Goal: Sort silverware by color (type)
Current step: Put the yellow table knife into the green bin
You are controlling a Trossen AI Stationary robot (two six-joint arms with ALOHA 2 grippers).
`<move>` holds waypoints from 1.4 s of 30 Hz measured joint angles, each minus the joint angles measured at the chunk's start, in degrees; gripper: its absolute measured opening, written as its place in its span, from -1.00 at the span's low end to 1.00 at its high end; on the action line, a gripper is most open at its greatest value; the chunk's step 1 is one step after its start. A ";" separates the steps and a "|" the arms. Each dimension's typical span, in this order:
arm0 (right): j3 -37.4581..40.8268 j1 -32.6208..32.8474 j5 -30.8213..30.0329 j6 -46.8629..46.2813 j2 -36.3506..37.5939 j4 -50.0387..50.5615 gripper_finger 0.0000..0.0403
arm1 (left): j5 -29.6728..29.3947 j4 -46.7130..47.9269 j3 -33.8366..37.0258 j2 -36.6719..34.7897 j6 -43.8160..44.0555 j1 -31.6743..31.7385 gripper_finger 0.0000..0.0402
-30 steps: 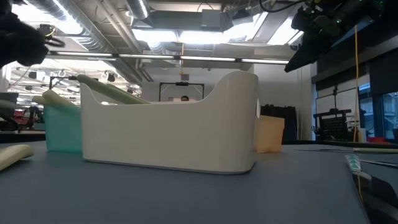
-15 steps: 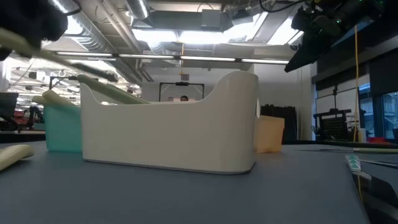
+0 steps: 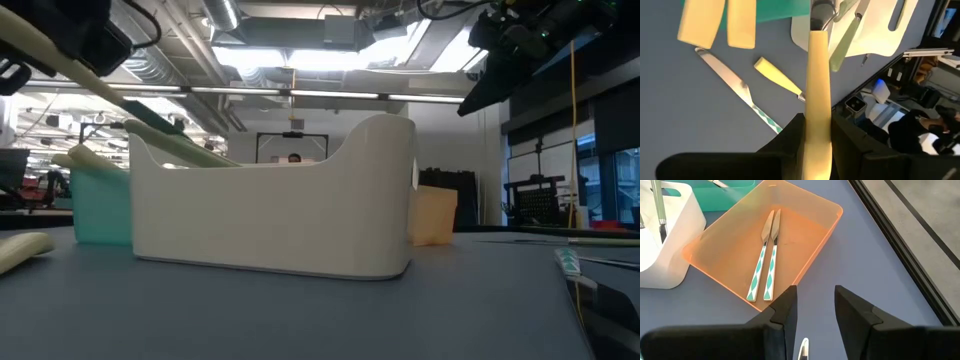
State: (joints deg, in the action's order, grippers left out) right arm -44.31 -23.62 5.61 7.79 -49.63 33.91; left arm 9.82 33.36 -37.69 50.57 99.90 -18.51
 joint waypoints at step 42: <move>0.00 0.00 0.00 0.00 0.00 0.03 -0.43 | 16.33 3.51 0.00 8.33 -4.52 23.39 -0.66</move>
State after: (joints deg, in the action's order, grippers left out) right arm -44.31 -23.62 5.61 7.79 -49.63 33.94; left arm 26.14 36.87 -37.69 58.89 95.38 4.88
